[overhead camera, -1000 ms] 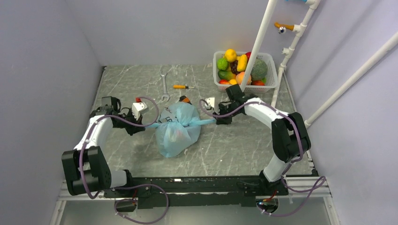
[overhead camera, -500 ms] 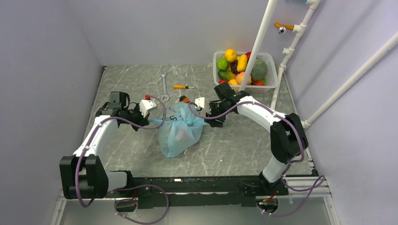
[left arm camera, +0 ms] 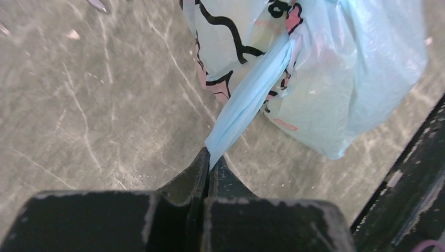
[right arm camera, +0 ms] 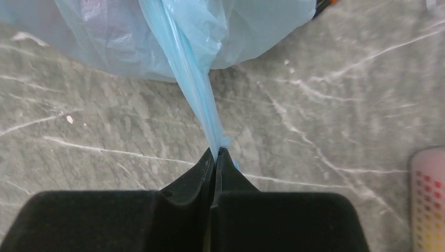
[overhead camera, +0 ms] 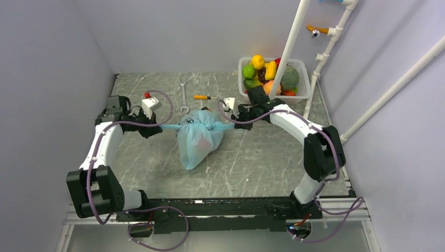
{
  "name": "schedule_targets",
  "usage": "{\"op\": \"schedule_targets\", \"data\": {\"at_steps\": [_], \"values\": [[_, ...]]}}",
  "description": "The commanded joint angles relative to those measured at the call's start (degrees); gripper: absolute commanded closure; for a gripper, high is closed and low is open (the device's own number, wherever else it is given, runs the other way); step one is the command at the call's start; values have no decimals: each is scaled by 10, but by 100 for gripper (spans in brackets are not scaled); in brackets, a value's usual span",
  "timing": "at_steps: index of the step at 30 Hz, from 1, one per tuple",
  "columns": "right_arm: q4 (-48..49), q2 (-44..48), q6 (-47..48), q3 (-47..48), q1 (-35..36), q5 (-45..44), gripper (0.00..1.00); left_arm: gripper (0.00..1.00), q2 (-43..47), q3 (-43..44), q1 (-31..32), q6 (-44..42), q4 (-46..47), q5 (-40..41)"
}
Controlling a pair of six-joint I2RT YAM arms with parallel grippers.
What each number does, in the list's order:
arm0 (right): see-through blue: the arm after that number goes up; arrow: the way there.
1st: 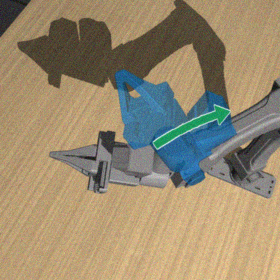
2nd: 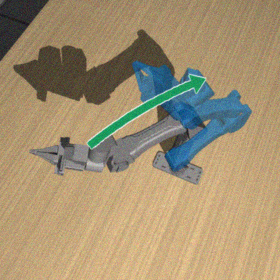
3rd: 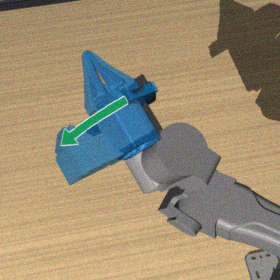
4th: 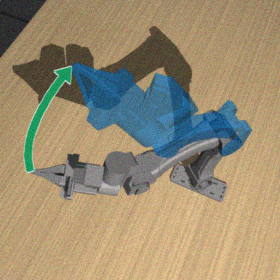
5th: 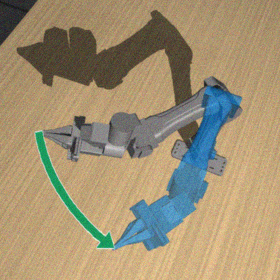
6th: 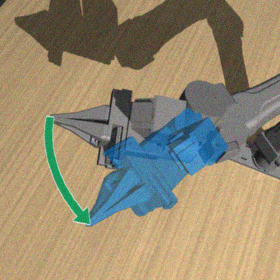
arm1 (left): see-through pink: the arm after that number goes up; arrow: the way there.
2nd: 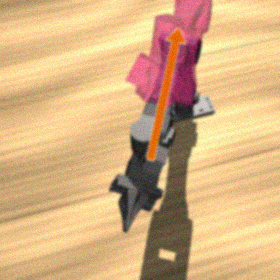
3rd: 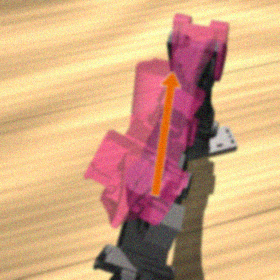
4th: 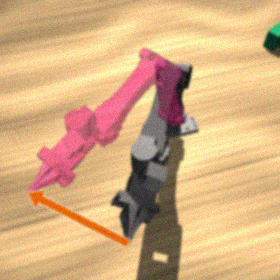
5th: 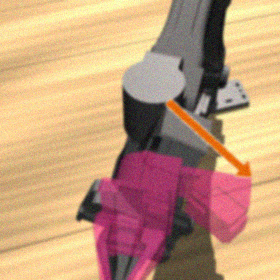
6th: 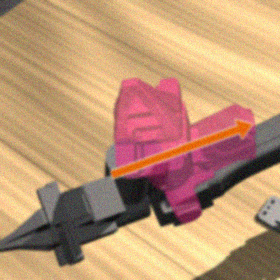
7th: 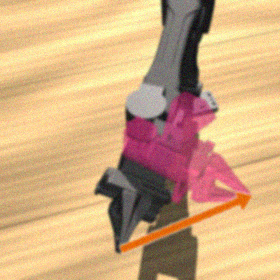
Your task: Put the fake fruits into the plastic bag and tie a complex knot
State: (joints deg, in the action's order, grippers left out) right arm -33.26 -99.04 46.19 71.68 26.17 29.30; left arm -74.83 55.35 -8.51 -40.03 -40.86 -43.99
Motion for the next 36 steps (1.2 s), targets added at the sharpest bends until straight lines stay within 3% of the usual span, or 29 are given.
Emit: {"op": "schedule_targets", "data": {"at_steps": [1, 4, 7, 11, 14, 18, 22, 27, 32, 36], "values": [[-52, 75, -15, -6, -61, -81, 100, 100, 37, 84, -70, 0, -66, -11], [-26, 62, -28, -46, -45, -105, 100, 100, 46, 31, -55, 15, -33, 33], [10, 26, -4, -91, -58, -137, 100, 100, 17, -39, -61, -22, -22, 96], [-3, 30, 13, -91, -80, -137, 100, 100, 42, -81, -66, -35, 0, 125], [-23, 55, -2, -70, -76, -121, 100, 100, 61, -64, -65, -34, -25, 102], [-62, 53, -32, 25, -78, -104, 100, 100, 89, 5, -80, 5, -38, 61], [-38, 37, 22, -38, -99, -124, 100, 100, 54, -24, -90, -44, -32, 110], [-9, 40, 26, -88, -100, -129, 100, 100, 49, -58, -95, -48, -10, 108], [-21, 39, 35, -96, -101, -121, 100, 100, 39, -70, -92, -51, 0, 125], [-57, 49, 12, -48, -99, -68, 100, 100, 47, -32, -90, -38, -26, 77]]}}
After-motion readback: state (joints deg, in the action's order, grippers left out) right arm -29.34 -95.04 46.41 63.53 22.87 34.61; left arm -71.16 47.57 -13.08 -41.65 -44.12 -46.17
